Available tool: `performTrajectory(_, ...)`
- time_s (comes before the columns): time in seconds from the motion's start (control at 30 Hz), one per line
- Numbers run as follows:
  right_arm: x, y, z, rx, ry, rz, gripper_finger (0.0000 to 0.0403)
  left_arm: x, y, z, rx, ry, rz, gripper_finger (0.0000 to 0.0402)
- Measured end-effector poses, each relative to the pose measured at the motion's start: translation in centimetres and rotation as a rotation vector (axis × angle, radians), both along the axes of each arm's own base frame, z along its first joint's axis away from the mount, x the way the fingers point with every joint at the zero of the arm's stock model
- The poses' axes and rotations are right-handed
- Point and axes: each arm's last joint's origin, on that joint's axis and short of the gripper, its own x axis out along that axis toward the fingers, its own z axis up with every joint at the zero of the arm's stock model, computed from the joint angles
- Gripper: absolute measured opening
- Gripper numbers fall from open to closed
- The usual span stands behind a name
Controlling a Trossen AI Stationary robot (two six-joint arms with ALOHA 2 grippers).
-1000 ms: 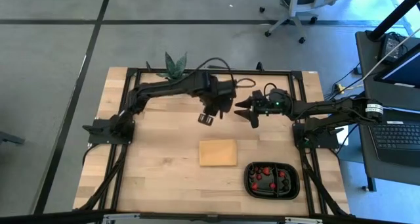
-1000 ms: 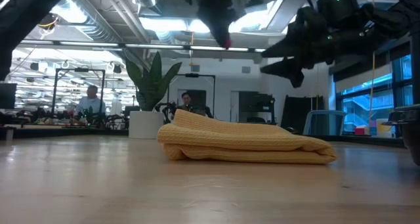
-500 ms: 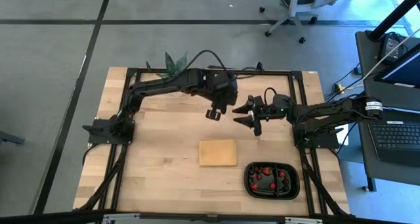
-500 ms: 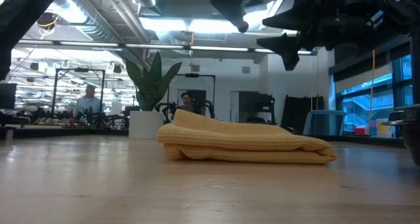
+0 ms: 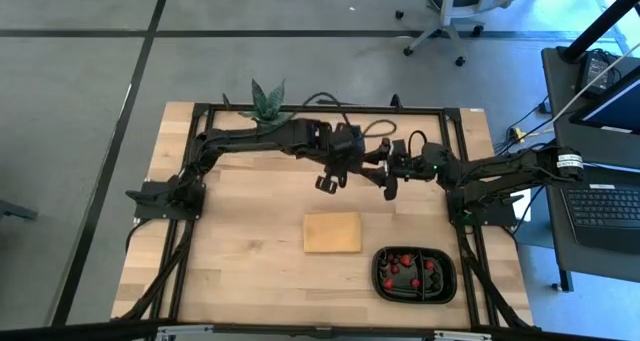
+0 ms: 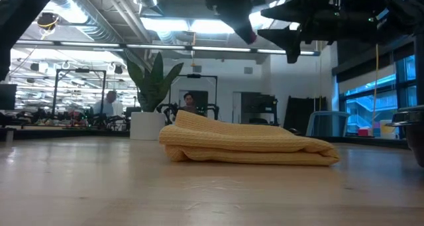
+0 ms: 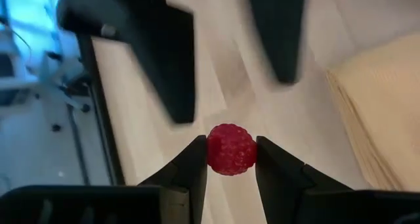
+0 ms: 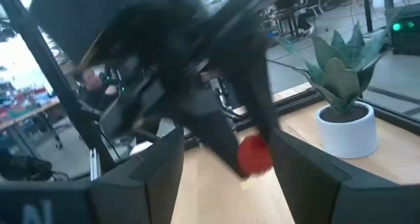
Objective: Pick and placing Produce into tupperware
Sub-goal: Put the red raspberry into the black container
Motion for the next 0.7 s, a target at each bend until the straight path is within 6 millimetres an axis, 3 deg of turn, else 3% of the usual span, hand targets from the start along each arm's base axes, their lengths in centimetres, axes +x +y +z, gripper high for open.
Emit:
performTrajectory(0.2,0.0,-0.3,0.1,0.057,-0.013,-0.078,0.0225,0.9,-1.5,0.2,0.079,-0.063,-0.081,0.01)
performTrajectory(0.7,0.0,-0.2,0.0,0.105,-0.013,-0.079,0.0225,1.2,-1.5,0.6,0.155,-0.106,-0.047,0.01)
